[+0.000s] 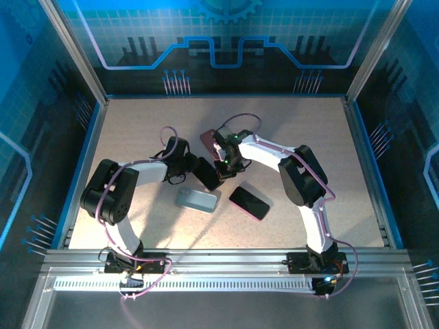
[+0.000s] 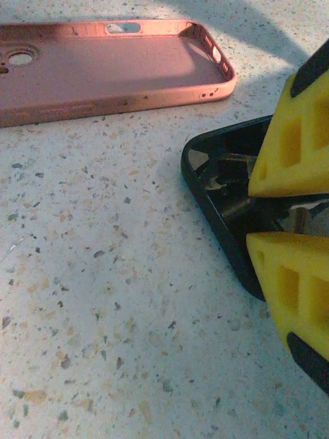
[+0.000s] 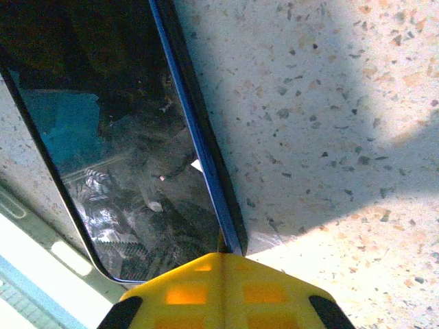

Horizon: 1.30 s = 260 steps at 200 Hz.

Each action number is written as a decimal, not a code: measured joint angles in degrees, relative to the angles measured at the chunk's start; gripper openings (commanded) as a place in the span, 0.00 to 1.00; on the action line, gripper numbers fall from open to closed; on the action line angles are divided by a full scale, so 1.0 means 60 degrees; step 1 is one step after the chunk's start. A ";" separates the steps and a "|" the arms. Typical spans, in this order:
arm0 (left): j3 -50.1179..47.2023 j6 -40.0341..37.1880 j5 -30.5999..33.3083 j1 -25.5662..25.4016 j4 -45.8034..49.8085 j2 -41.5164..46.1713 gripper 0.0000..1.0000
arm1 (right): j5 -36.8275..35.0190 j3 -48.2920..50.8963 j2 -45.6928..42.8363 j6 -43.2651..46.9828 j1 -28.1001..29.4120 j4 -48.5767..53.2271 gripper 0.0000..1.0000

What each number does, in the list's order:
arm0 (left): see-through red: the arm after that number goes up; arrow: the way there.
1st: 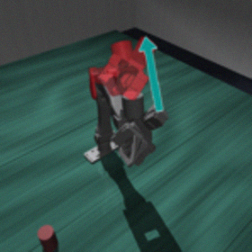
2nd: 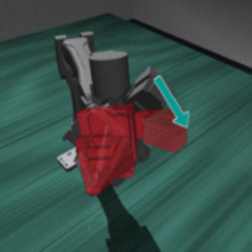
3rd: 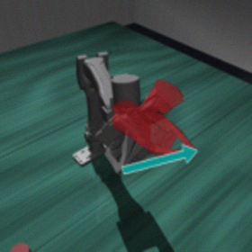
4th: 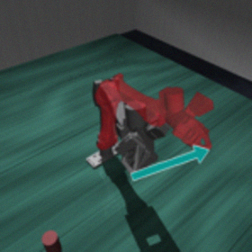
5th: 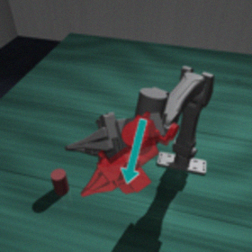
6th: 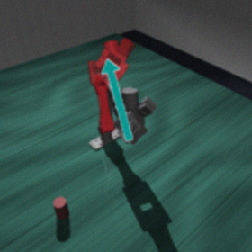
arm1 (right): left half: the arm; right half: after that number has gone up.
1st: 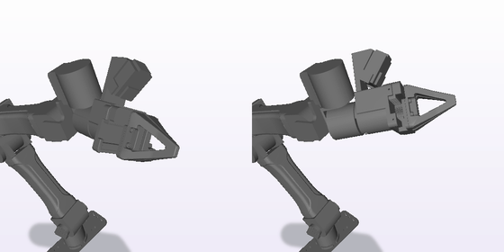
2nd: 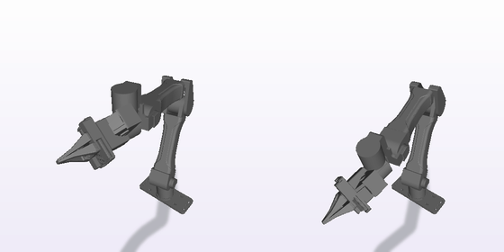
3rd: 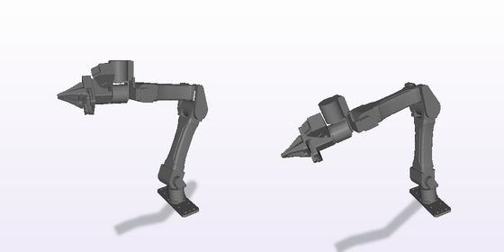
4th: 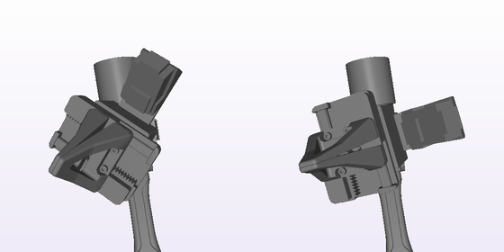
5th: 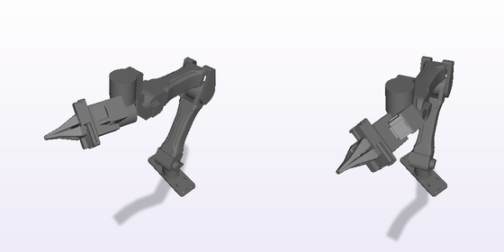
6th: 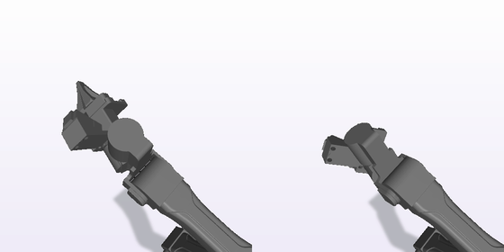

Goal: Put the phone into the phone case

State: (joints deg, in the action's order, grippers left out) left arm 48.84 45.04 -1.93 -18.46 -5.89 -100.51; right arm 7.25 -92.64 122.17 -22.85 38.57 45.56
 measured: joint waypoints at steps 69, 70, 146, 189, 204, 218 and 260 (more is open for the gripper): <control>0.0033 0.0004 0.0000 -0.0007 -0.0514 -0.0284 0.16 | -0.0346 0.0353 -0.0007 0.0000 0.0233 -0.0313 0.00; 0.0033 0.0004 0.0000 -0.0007 -0.0532 -0.0291 0.16 | -0.0353 0.0361 -0.0007 -0.0004 0.0240 -0.0317 0.00; -0.0055 0.0004 0.0000 -0.0007 -0.1013 -0.0430 0.15 | -0.0641 0.0313 0.0157 -0.0047 0.0444 -0.0313 0.00; -0.0171 0.0004 0.0000 -0.0007 -0.1249 -0.0430 0.14 | -0.0608 0.0295 0.0204 -0.0153 0.0452 -0.0310 0.00; -0.0175 0.0004 0.0000 -0.0007 -0.1260 -0.0430 0.14 | -0.0594 0.0295 0.0215 -0.0193 0.0452 -0.0313 0.00; -0.0175 0.0004 0.0000 -0.0007 -0.1264 -0.0433 0.14 | -0.0568 0.0295 0.0222 -0.0222 0.0452 -0.0321 0.00; -0.0175 0.0004 0.0000 -0.0007 -0.1279 -0.0437 0.14 | -0.0532 0.0302 0.0237 -0.0291 0.0452 -0.0350 0.00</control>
State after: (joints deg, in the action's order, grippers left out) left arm 47.79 45.06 -1.93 -18.50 -13.56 -103.13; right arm 4.05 -90.83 123.59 -24.60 41.28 43.46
